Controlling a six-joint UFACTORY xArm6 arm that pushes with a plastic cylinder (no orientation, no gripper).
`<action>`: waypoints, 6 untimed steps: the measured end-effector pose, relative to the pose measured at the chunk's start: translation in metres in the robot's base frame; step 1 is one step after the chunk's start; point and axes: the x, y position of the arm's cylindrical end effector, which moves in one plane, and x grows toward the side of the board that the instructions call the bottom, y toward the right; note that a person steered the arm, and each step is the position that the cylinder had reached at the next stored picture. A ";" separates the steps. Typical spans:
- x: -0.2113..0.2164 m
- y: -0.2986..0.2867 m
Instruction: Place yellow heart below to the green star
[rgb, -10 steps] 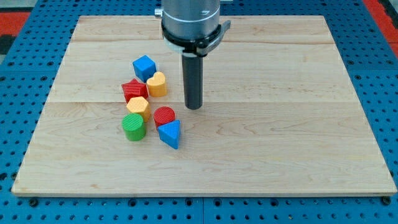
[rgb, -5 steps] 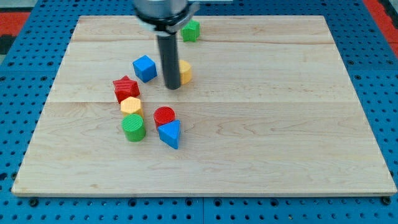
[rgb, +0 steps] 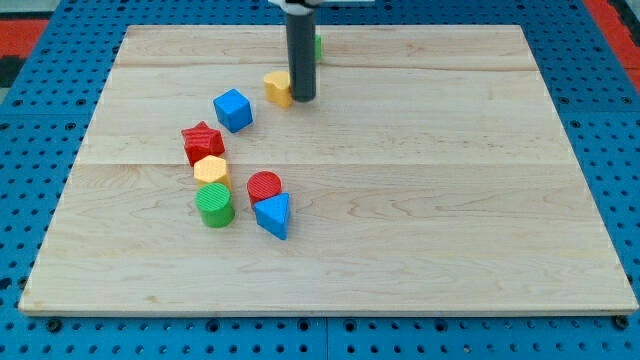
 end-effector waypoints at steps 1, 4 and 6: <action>0.012 0.004; 0.005 -0.051; -0.002 -0.037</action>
